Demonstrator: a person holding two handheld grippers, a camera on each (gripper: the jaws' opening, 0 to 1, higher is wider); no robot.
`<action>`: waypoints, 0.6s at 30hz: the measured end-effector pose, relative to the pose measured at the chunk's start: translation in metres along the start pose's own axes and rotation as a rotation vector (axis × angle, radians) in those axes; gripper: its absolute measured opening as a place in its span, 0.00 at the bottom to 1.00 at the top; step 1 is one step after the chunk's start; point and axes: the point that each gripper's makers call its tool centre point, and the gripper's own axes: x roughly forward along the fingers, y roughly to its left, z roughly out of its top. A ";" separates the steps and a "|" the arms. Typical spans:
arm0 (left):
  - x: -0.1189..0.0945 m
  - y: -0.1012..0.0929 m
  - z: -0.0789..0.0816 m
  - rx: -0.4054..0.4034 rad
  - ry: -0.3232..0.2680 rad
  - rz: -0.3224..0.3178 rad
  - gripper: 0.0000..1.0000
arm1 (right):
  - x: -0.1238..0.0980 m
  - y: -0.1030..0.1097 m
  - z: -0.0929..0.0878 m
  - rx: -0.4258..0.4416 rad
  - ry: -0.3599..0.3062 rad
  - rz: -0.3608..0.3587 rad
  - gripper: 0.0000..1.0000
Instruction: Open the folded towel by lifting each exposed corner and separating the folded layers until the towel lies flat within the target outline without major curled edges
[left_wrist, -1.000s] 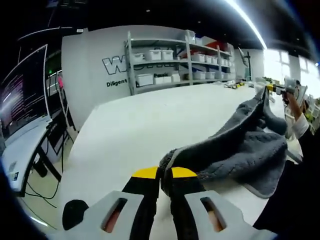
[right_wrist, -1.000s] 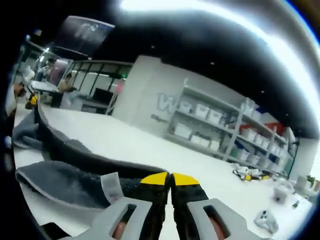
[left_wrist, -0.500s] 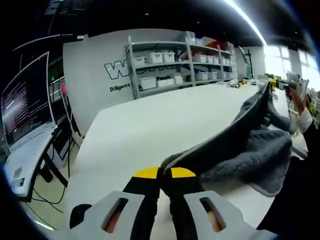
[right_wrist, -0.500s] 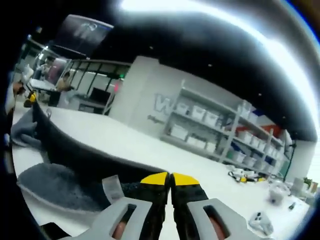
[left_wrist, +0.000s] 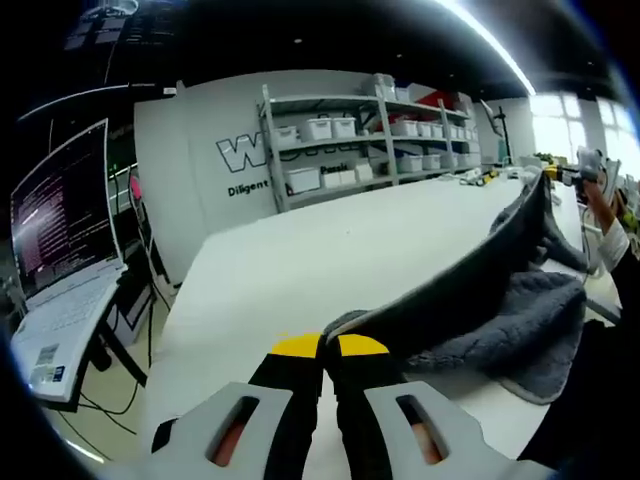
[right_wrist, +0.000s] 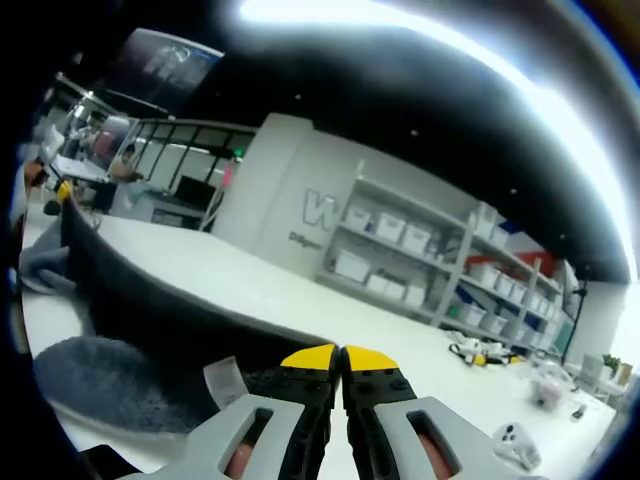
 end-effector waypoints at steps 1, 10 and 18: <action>-0.002 0.001 0.006 0.002 -0.022 0.011 0.03 | -0.001 -0.002 0.002 0.004 -0.004 -0.003 0.00; -0.016 0.006 0.036 0.007 -0.154 0.056 0.03 | -0.005 -0.008 0.013 -0.008 -0.032 -0.012 0.00; -0.029 0.009 0.061 0.030 -0.244 0.102 0.02 | -0.008 -0.012 0.018 0.003 -0.052 0.002 0.00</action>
